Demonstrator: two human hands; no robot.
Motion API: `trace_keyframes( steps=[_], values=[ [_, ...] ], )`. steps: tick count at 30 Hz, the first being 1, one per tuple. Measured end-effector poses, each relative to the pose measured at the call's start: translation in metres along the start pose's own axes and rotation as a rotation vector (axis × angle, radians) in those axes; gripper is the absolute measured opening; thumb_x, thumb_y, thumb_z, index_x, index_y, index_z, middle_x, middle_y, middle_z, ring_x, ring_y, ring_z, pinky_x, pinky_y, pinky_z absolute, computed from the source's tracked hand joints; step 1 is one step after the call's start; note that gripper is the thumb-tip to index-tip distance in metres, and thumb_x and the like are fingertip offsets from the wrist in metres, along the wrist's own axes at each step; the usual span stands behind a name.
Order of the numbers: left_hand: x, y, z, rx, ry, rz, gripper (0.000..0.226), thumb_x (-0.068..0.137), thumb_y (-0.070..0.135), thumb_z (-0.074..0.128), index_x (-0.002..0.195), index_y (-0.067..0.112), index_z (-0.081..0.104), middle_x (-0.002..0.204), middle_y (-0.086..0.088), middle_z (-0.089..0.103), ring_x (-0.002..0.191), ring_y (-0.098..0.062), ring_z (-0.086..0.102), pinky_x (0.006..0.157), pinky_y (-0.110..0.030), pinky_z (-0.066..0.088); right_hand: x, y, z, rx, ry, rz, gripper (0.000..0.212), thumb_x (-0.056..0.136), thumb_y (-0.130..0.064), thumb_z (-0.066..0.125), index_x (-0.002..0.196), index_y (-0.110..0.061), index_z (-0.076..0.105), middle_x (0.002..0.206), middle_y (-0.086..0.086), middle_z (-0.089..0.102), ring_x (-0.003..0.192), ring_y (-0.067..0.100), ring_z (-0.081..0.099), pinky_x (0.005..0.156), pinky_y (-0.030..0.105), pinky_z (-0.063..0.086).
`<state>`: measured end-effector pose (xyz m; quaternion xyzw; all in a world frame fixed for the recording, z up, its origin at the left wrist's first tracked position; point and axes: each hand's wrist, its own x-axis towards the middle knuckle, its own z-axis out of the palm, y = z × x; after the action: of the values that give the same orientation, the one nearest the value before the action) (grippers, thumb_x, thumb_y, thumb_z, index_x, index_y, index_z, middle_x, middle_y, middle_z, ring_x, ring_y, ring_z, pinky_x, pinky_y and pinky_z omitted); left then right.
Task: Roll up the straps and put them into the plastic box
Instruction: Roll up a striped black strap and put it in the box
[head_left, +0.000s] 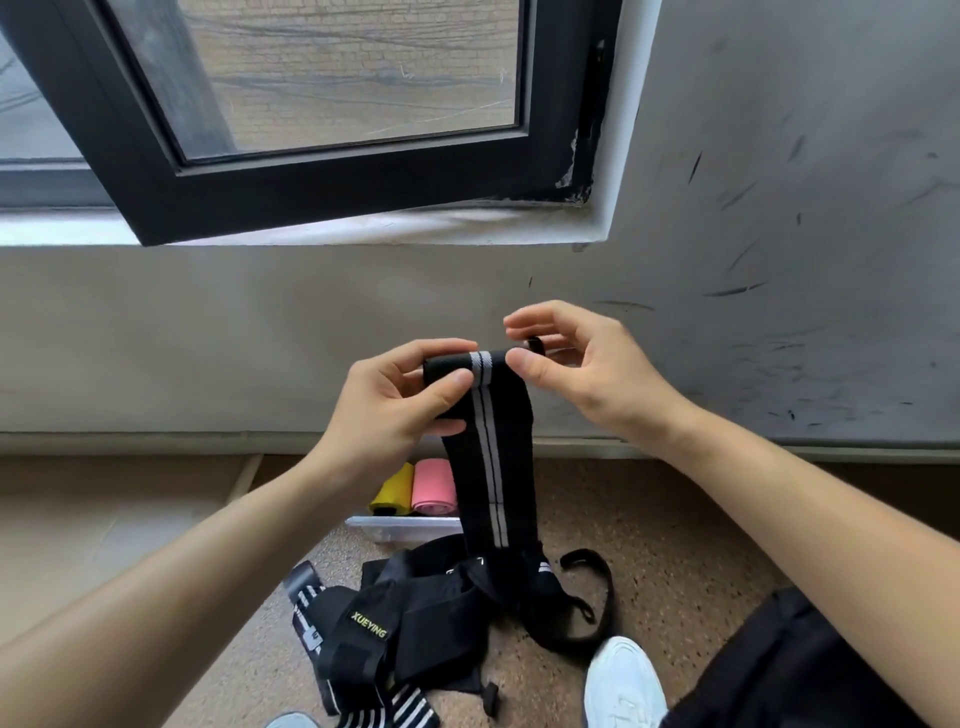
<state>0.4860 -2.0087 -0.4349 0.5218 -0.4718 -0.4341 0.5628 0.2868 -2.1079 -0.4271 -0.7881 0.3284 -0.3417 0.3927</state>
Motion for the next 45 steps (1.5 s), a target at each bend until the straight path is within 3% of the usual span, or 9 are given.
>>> trace_keyframes(
  steps=[4,9,18,23,28,31,36,39,45],
  values=[
    [-0.001,0.002,0.003,-0.029,-0.048,0.023,0.031,0.087,0.013,0.070,0.118,0.010,0.072,0.110,-0.021,0.075,0.097,-0.023,0.073,0.072,-0.029,0.063,-0.003,-0.003,0.006,0.116,-0.080,0.020,0.022,0.094,-0.031,0.068,0.107,-0.014,0.075,0.093,-0.006,0.074,0.089,0.006,0.069,0.082,0.024,0.054],
    [-0.004,0.003,0.004,-0.034,-0.050,0.054,0.033,0.088,0.010,0.071,0.121,0.012,0.072,0.110,-0.017,0.076,0.100,-0.027,0.074,0.077,-0.041,0.065,-0.005,-0.008,0.006,0.333,-0.092,0.097,0.016,0.093,-0.018,0.070,0.106,-0.009,0.073,0.094,0.017,0.074,0.086,0.024,0.074,0.079,0.043,0.063],
    [-0.003,0.014,0.002,0.004,-0.109,-0.191,0.041,0.087,0.043,0.065,0.119,0.018,0.072,0.119,-0.011,0.074,0.111,-0.025,0.072,0.067,-0.030,0.060,-0.008,-0.008,0.007,0.299,0.001,0.008,0.021,0.087,-0.002,0.078,0.105,-0.011,0.073,0.090,0.004,0.071,0.086,0.018,0.069,0.083,0.030,0.060],
    [-0.001,0.014,0.003,0.029,-0.066,-0.155,0.020,0.098,0.025,0.065,0.113,0.014,0.071,0.101,-0.006,0.075,0.092,-0.013,0.072,0.062,-0.031,0.063,-0.010,-0.011,0.009,0.137,0.004,-0.099,0.026,0.084,-0.001,0.080,0.105,-0.013,0.072,0.097,-0.001,0.073,0.090,0.019,0.070,0.080,0.040,0.061],
    [-0.003,0.013,0.001,0.031,-0.005,-0.060,0.016,0.097,0.009,0.066,0.113,0.009,0.068,0.098,-0.010,0.074,0.082,-0.011,0.071,0.059,-0.028,0.061,-0.006,-0.007,0.004,0.011,-0.034,-0.033,0.026,0.088,-0.021,0.081,0.112,-0.023,0.071,0.098,-0.001,0.071,0.091,0.019,0.068,0.072,0.034,0.058],
    [-0.004,0.014,0.001,0.042,0.030,0.037,0.016,0.095,0.005,0.068,0.110,0.009,0.068,0.097,-0.014,0.072,0.080,-0.014,0.073,0.058,-0.027,0.060,-0.008,-0.014,0.003,0.204,-0.155,0.141,0.030,0.094,-0.039,0.067,0.117,-0.020,0.070,0.104,0.007,0.072,0.090,0.018,0.070,0.053,0.033,0.058],
    [-0.005,0.006,0.003,0.128,0.021,0.186,0.022,0.091,0.001,0.074,0.102,0.019,0.069,0.101,-0.007,0.074,0.094,-0.022,0.073,0.064,-0.030,0.060,-0.014,-0.026,0.016,0.527,-0.211,0.380,0.036,0.090,-0.051,0.060,0.108,-0.022,0.072,0.115,0.014,0.072,0.101,0.028,0.075,0.063,0.041,0.062],
    [-0.004,0.001,0.003,0.179,0.022,0.213,0.027,0.089,-0.001,0.075,0.100,0.023,0.070,0.101,-0.003,0.073,0.095,-0.030,0.072,0.062,-0.039,0.063,-0.014,-0.026,0.017,0.561,-0.187,0.394,0.031,0.087,-0.047,0.065,0.099,-0.020,0.070,0.102,0.011,0.068,0.097,0.028,0.075,0.064,0.039,0.062],
    [-0.003,0.003,0.004,0.164,0.017,0.081,0.040,0.085,0.005,0.080,0.116,0.028,0.067,0.108,-0.003,0.072,0.087,-0.023,0.072,0.050,-0.027,0.052,-0.014,-0.026,0.014,0.618,-0.156,0.361,0.030,0.084,-0.028,0.072,0.109,-0.011,0.070,0.095,0.005,0.065,0.087,0.018,0.073,0.059,0.034,0.060]
  ],
)
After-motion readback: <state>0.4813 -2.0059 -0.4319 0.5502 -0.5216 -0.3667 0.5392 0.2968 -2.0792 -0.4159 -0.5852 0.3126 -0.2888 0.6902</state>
